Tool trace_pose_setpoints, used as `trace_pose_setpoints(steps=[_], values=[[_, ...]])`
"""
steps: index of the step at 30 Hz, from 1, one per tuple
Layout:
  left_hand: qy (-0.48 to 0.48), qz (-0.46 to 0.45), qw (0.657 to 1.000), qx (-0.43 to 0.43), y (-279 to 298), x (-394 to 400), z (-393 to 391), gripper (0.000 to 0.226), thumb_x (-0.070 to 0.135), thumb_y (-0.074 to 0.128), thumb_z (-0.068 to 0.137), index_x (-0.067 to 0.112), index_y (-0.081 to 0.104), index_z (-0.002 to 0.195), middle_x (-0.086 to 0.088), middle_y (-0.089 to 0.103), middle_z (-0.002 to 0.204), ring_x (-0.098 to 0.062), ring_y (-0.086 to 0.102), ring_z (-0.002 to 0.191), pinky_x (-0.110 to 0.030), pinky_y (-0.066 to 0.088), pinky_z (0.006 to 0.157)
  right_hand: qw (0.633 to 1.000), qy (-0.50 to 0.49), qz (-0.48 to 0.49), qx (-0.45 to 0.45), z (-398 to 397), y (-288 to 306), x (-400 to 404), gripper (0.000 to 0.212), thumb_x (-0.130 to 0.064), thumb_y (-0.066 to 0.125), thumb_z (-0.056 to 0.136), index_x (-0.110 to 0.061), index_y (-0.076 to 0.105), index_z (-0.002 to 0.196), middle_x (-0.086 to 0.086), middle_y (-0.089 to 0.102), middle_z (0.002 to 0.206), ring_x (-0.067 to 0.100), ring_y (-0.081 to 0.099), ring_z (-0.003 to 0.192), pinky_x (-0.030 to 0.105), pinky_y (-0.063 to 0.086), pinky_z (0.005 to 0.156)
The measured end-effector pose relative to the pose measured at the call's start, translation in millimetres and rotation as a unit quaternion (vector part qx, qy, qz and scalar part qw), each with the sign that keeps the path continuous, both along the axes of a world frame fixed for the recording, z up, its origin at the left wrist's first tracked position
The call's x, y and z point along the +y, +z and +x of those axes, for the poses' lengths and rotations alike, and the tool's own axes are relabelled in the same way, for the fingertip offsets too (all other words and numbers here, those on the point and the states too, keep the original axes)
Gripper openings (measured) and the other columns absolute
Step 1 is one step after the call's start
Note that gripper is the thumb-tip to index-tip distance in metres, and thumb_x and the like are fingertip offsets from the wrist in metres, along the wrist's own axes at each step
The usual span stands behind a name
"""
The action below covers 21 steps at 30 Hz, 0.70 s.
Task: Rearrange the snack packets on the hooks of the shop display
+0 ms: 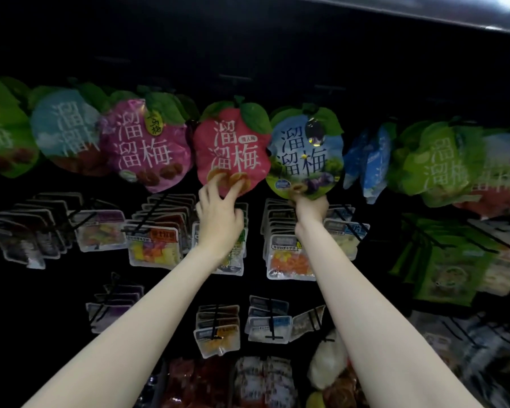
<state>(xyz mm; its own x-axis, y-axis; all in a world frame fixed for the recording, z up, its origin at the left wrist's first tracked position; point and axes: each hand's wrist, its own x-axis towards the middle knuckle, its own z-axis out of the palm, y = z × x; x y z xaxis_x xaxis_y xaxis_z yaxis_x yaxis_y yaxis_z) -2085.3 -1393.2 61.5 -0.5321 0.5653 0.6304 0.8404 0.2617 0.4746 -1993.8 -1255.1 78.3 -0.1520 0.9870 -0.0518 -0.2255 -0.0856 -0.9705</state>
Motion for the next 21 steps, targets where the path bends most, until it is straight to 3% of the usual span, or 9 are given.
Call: trace_pose_setpoints(steps=[6, 8, 10, 13, 16, 18, 21], values=[[0.008, -0.065, 0.993, 0.098, 4.4, -1.3, -8.5, 0.064, 0.011, 0.053, 0.088, 0.031, 0.029, 0.145, 0.000, 0.000, 0.158, -0.026, -0.006, 0.143, -0.049, 0.010, 0.112, 0.987, -0.107, 0.069, -0.096, 14.9, 2.4, -7.6, 0.040, -0.016, 0.069, 0.084, -0.012, 0.053, 0.120, 0.008, 0.059, 0.123, 0.026, 0.054, 0.115, 0.033, 0.042, 0.093], [0.011, -0.098, 0.988, 0.118, 2.9, 0.9, -8.5, 0.064, 0.014, 0.052, 0.089, 0.029, 0.027, 0.146, 0.001, -0.005, 0.158, -0.025, -0.011, 0.143, -0.048, 0.009, 0.113, 0.984, -0.105, 0.061, -0.127, 15.0, 4.1, -10.7, 0.023, -0.017, 0.065, 0.086, -0.011, 0.056, 0.106, 0.007, 0.062, 0.104, 0.028, 0.058, 0.104, 0.032, 0.044, 0.080], [0.007, -0.123, 0.986, 0.114, -3.7, 1.6, -5.0, 0.064, 0.015, 0.050, 0.090, 0.029, 0.024, 0.147, 0.001, -0.008, 0.157, -0.026, -0.013, 0.143, -0.047, 0.008, 0.113, 0.995, -0.041, 0.022, -0.089, 13.5, 1.9, -13.6, 0.013, -0.016, 0.064, 0.088, -0.011, 0.054, 0.094, 0.001, 0.057, 0.084, 0.023, 0.060, 0.082, 0.030, 0.043, 0.069], [-0.003, -0.137, 0.986, 0.096, -18.9, -5.6, -2.5, 0.063, 0.016, 0.047, 0.093, 0.028, 0.019, 0.148, 0.000, -0.010, 0.157, -0.025, -0.014, 0.143, -0.045, 0.005, 0.113, 1.000, 0.013, -0.015, -0.004, 16.3, -3.6, -18.7, 0.012, -0.015, 0.063, 0.089, -0.011, 0.055, 0.096, -0.002, 0.058, 0.079, 0.013, 0.056, 0.060, 0.028, 0.048, 0.066], [-0.001, -0.127, 0.989, 0.080, -36.7, -14.2, -3.2, 0.061, 0.015, 0.049, 0.092, 0.025, 0.024, 0.147, -0.002, -0.005, 0.158, -0.024, -0.009, 0.144, -0.046, 0.006, 0.113, 0.998, 0.048, 0.010, -0.024, 28.1, -5.3, -15.3, 0.010, -0.019, 0.061, 0.091, -0.014, 0.056, 0.083, 0.000, 0.061, 0.080, 0.011, 0.056, 0.063, 0.028, 0.047, 0.069], [-0.016, -0.099, 0.993, 0.065, -40.8, -17.5, 0.0, 0.061, 0.012, 0.051, 0.089, 0.022, 0.030, 0.145, -0.004, 0.001, 0.158, -0.025, -0.004, 0.144, -0.047, 0.008, 0.113, 0.998, 0.045, 0.019, -0.029, 34.8, -5.2, -11.2, 0.008, -0.019, 0.061, 0.091, -0.014, 0.054, 0.089, 0.002, 0.060, 0.086, 0.012, 0.056, 0.070, 0.025, 0.049, 0.065], [-0.041, -0.047, 0.996, 0.062, -38.1, -23.3, 7.9, 0.060, 0.009, 0.051, 0.088, 0.020, 0.033, 0.144, -0.004, 0.006, 0.157, -0.025, 0.002, 0.144, -0.047, 0.010, 0.112, 0.995, -0.016, 0.056, -0.076, 44.5, -6.4, -6.8, 0.029, -0.015, 0.062, 0.087, -0.014, 0.042, 0.108, 0.008, 0.056, 0.105, 0.024, 0.058, 0.096, 0.039, 0.051, 0.087]])
